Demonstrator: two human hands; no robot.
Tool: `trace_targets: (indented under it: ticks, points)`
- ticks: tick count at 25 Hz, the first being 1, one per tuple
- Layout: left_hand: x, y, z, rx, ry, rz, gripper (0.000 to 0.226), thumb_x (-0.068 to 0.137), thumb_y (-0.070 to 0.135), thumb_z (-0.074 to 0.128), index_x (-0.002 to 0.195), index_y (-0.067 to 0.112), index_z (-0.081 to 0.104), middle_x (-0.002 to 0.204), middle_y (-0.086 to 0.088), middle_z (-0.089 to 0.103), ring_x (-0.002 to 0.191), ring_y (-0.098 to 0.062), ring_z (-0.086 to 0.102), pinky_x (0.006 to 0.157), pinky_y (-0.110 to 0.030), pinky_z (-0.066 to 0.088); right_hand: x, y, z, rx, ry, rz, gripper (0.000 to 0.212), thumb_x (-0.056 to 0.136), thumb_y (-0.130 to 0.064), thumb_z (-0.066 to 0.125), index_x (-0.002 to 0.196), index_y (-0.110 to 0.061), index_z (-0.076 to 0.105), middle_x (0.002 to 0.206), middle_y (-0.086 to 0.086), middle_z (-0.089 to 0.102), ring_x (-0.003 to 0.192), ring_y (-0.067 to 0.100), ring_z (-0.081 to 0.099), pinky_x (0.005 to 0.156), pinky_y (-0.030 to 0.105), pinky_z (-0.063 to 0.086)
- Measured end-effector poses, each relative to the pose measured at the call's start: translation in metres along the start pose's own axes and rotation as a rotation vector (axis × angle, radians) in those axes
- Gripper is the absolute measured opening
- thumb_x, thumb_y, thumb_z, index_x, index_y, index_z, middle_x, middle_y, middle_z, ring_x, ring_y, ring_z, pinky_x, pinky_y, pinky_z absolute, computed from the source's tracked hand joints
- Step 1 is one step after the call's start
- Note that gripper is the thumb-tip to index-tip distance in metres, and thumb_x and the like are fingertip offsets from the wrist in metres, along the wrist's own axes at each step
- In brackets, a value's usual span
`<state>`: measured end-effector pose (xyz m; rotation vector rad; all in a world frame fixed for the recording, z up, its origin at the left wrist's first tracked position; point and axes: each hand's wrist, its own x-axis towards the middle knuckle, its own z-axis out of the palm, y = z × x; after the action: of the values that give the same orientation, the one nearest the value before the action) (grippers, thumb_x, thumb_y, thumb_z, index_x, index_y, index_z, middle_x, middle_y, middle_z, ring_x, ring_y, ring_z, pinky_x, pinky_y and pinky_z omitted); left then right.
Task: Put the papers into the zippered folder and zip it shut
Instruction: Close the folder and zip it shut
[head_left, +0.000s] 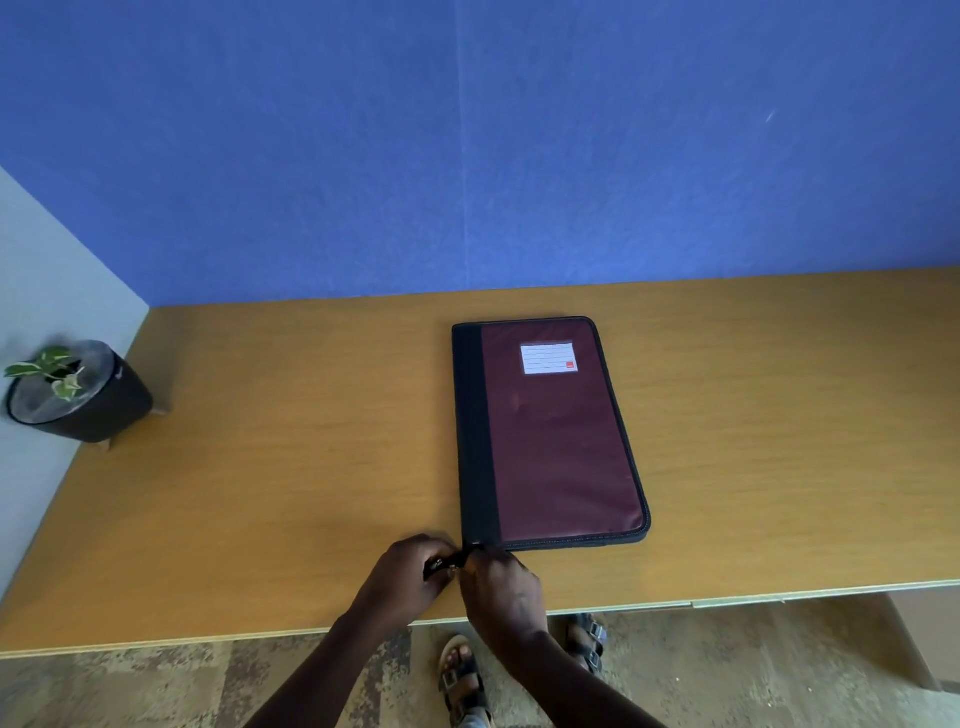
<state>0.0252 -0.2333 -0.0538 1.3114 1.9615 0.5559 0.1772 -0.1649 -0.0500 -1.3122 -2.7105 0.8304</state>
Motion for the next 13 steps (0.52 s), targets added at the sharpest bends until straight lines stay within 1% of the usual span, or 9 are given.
trace_targets:
  ticks: [1,3,5,7,9,11,13]
  points:
    - [0.0,0.0,0.001,0.03,-0.002,0.006,0.019,0.089,0.024,0.069,0.105,0.032,0.073,0.099,0.022,0.066,0.089,0.007,0.06,0.073,-0.007,0.045,0.0,0.0,0.0,-0.002,0.002,-0.008,0.024,0.096,-0.033,0.039,0.097,-0.023,0.06,0.097,-0.003,0.065,0.075,0.014,0.063,0.058,0.026,0.041]
    - [0.001,0.0,0.001,0.077,-0.006,0.014,0.018,0.088,0.026,0.069,0.104,0.032,0.072,0.099,0.02,0.066,0.089,0.006,0.06,0.07,-0.003,0.041,0.001,0.001,-0.001,-0.004,-0.002,-0.01,0.021,0.096,-0.028,0.039,0.098,-0.024,0.059,0.099,-0.004,0.064,0.075,0.012,0.062,0.06,0.025,0.044]
    - [0.002,0.0,0.001,0.119,-0.006,0.013,0.014,0.087,0.029,0.069,0.1,0.034,0.07,0.094,0.023,0.064,0.084,0.007,0.058,0.066,-0.003,0.039,0.004,0.001,-0.003,-0.01,-0.019,-0.003,0.02,0.095,-0.025,0.039,0.099,-0.023,0.059,0.1,-0.004,0.063,0.074,0.012,0.062,0.062,0.027,0.047]
    - [0.003,0.001,-0.002,0.158,-0.004,-0.002,0.01,0.084,0.032,0.068,0.092,0.038,0.066,0.087,0.025,0.06,0.076,0.009,0.055,0.059,-0.004,0.038,0.006,0.004,-0.006,-0.023,-0.038,-0.005,0.021,0.096,-0.024,0.039,0.1,-0.022,0.059,0.099,-0.003,0.063,0.069,0.012,0.059,0.06,0.027,0.047]
    - [0.004,0.002,-0.004,0.186,-0.005,-0.024,0.01,0.082,0.034,0.066,0.083,0.041,0.059,0.083,0.022,0.059,0.072,0.007,0.055,0.055,-0.007,0.038,0.007,0.01,-0.01,-0.04,-0.028,-0.013,0.02,0.096,-0.024,0.038,0.099,-0.022,0.058,0.096,-0.003,0.064,0.062,0.01,0.051,0.056,0.025,0.042]
    - [0.006,0.003,-0.005,0.206,-0.009,-0.047,0.016,0.079,0.033,0.065,0.075,0.042,0.052,0.08,0.019,0.057,0.07,0.003,0.056,0.052,-0.01,0.039,0.007,0.018,-0.014,-0.053,-0.003,-0.021,0.017,0.096,-0.023,0.039,0.098,-0.023,0.056,0.092,-0.004,0.063,0.058,0.008,0.047,0.052,0.021,0.035]
    - [0.008,0.005,-0.005,0.235,-0.026,-0.068,0.017,0.077,0.031,0.063,0.072,0.04,0.051,0.078,0.018,0.056,0.068,0.0,0.055,0.051,-0.013,0.038,0.007,0.026,-0.017,-0.07,0.006,-0.02,0.016,0.095,-0.023,0.039,0.097,-0.024,0.054,0.089,-0.006,0.063,0.055,0.007,0.045,0.049,0.018,0.029]
